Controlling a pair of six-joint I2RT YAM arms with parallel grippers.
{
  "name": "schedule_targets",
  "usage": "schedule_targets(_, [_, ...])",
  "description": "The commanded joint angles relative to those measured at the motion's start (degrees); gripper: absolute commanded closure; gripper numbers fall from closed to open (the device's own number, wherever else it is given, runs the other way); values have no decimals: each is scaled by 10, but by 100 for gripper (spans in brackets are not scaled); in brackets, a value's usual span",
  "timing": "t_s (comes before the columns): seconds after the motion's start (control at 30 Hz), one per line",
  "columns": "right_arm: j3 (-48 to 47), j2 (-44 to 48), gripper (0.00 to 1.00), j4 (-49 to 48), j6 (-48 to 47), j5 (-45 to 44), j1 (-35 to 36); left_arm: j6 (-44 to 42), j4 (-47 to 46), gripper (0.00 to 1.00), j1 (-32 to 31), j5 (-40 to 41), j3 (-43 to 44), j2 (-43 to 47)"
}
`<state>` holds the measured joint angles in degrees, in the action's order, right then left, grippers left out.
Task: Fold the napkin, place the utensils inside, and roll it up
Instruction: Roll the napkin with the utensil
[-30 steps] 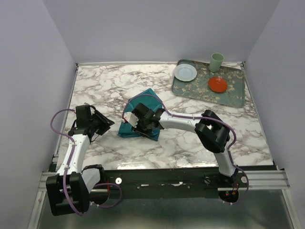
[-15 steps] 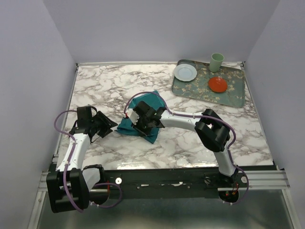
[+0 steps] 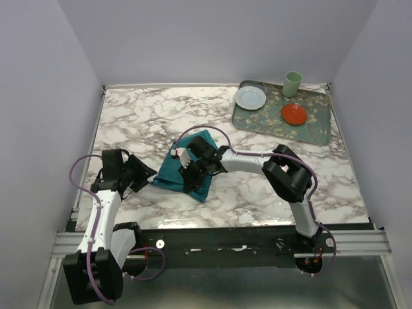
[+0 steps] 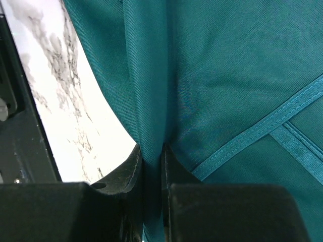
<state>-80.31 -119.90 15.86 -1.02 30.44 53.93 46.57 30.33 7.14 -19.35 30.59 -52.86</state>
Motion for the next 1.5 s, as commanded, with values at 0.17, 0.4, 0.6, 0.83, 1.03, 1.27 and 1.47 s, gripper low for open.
schedule_targets(0.17, [43, -40, 90, 13, 26, 40, -19, -16, 29, 31, 3, 2, 32, 5])
schedule_targets(0.4, [44, -42, 90, 0, 34, 53, -29, -10, 27, 56, 3, -4, 19, 30])
schedule_targets(0.6, [41, -39, 90, 1, 30, 50, -28, 5, 35, 49, 2, -16, 8, 34])
schedule_targets(0.83, [43, -40, 90, 1, 30, 50, -28, 5, 32, 45, 3, -20, 2, 16])
schedule_targets(1.03, [43, -37, 90, 1, 30, 48, -29, 12, -2, 56, -1, -35, -9, -8])
schedule_targets(1.27, [45, -35, 91, 1, 29, 47, -29, 16, -37, 71, -13, -42, -12, -28])
schedule_targets(1.47, [46, -35, 91, 1, 29, 46, -28, 22, -66, 87, -32, -46, -23, -39])
